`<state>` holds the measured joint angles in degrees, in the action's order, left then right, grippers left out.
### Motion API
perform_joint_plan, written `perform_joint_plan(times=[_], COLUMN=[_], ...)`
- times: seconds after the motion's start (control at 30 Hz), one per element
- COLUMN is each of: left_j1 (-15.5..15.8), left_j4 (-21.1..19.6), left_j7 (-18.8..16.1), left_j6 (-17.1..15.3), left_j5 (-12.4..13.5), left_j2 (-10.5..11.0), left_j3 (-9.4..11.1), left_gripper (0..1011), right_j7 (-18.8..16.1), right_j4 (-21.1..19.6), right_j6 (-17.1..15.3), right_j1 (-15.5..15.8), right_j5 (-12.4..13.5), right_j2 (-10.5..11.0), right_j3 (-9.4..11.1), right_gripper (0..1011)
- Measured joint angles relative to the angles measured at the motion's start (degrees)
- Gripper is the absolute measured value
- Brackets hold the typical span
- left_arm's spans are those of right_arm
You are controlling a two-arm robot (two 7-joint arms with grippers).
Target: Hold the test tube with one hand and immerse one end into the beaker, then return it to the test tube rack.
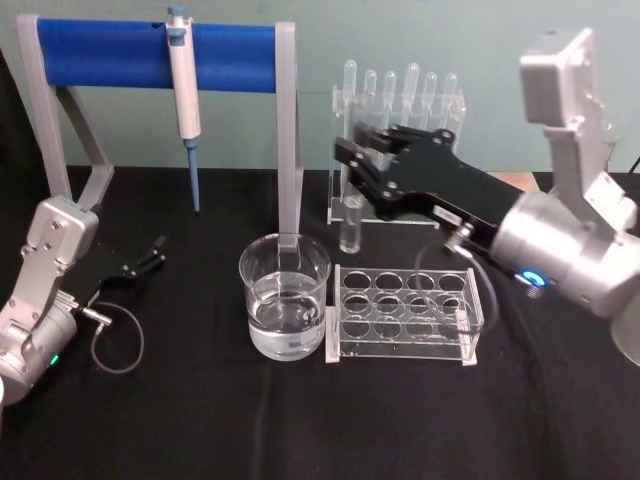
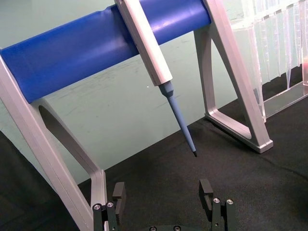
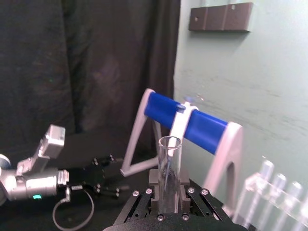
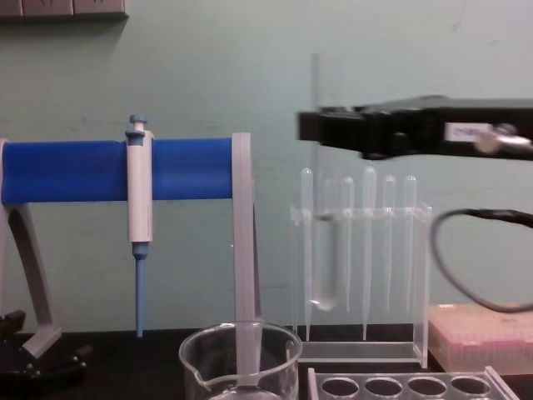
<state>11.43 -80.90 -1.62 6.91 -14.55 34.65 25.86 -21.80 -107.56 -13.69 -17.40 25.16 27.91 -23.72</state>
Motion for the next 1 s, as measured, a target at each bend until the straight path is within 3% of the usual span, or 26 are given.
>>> perform_joint_plan(times=[0.23,0.47,0.67,0.77,1.0], left_j1=[0.00,0.00,0.00,0.00,0.00], left_j4=[0.00,0.00,0.00,0.00,0.00], left_j7=[0.00,0.00,0.00,0.00,0.00], left_j6=[0.00,0.00,0.00,0.00,0.00], left_j5=[0.00,0.00,0.00,0.00,0.00], left_j2=[0.00,0.00,0.00,0.00,0.00], left_j3=[0.00,0.00,0.00,0.00,0.00], left_gripper=[1000,1000,1000,1000,1000], right_j7=[-0.76,-0.55,0.21,0.73,1.07], right_j4=[4.96,9.47,12.67,15.38,19.60], right_j6=[0.25,2.80,6.81,10.55,14.75], right_j1=[-3.80,-4.34,-3.01,-1.74,-0.22], right_j5=[-0.49,-2.81,-5.28,-6.73,-8.17], right_j2=[-3.76,-6.12,-7.85,-9.23,-11.34], right_j3=[-3.73,-6.43,-7.43,-7.57,-7.47], right_gripper=[231,231,231,231,231])
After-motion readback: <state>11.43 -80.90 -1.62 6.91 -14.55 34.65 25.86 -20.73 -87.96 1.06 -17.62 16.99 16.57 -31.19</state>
